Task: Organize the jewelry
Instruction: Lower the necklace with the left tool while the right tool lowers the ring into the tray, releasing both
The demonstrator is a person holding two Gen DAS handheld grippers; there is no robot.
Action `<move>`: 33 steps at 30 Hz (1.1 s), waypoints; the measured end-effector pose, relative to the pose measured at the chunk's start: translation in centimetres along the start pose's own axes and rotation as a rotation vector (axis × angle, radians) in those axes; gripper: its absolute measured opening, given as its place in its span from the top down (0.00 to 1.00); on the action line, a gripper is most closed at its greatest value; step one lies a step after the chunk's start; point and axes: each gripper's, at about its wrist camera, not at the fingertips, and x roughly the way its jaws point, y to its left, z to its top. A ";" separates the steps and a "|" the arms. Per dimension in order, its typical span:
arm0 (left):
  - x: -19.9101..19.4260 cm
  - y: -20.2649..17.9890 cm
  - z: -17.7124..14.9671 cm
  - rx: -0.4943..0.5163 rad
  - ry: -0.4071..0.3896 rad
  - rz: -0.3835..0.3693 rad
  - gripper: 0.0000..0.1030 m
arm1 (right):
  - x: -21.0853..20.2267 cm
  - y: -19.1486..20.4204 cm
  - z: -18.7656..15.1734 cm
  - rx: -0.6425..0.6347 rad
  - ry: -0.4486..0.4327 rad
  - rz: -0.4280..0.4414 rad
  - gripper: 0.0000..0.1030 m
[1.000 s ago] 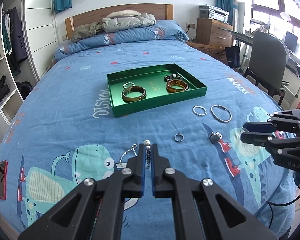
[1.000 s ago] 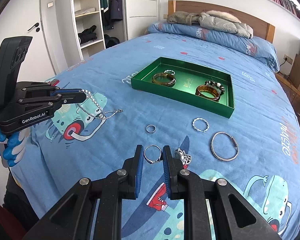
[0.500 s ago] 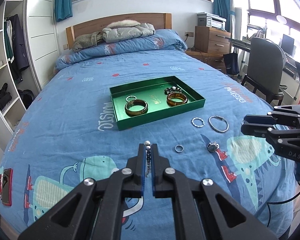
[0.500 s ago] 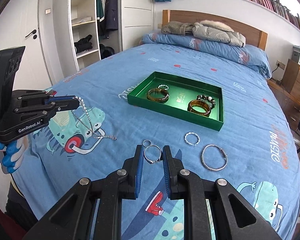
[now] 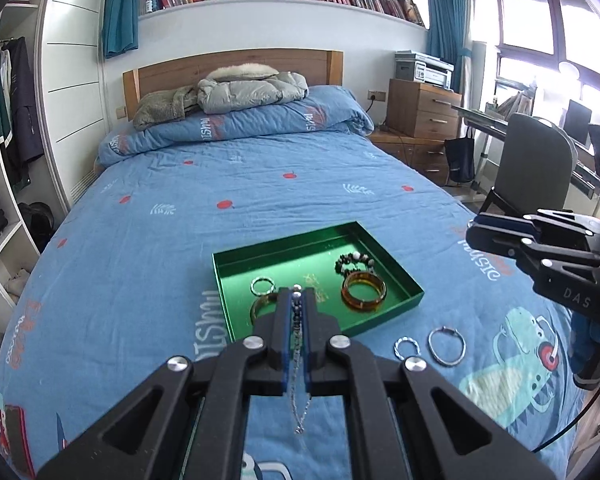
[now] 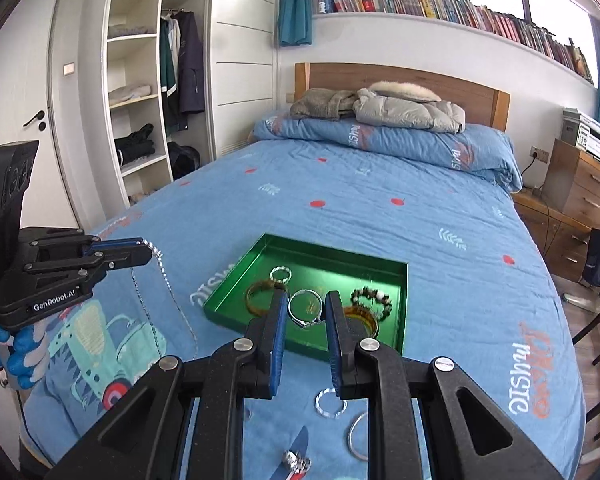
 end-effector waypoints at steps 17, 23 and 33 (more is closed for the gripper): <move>18.0 2.6 6.2 -0.022 0.081 0.037 0.96 | 21.0 -5.1 0.2 0.057 0.162 0.037 0.82; 23.8 5.0 3.6 -0.073 0.177 0.081 0.96 | 26.0 -4.7 -1.5 0.032 0.267 0.072 0.82; 27.8 7.8 -0.7 -0.137 0.303 0.127 0.95 | 28.5 -4.0 -3.3 -0.019 0.385 0.070 0.79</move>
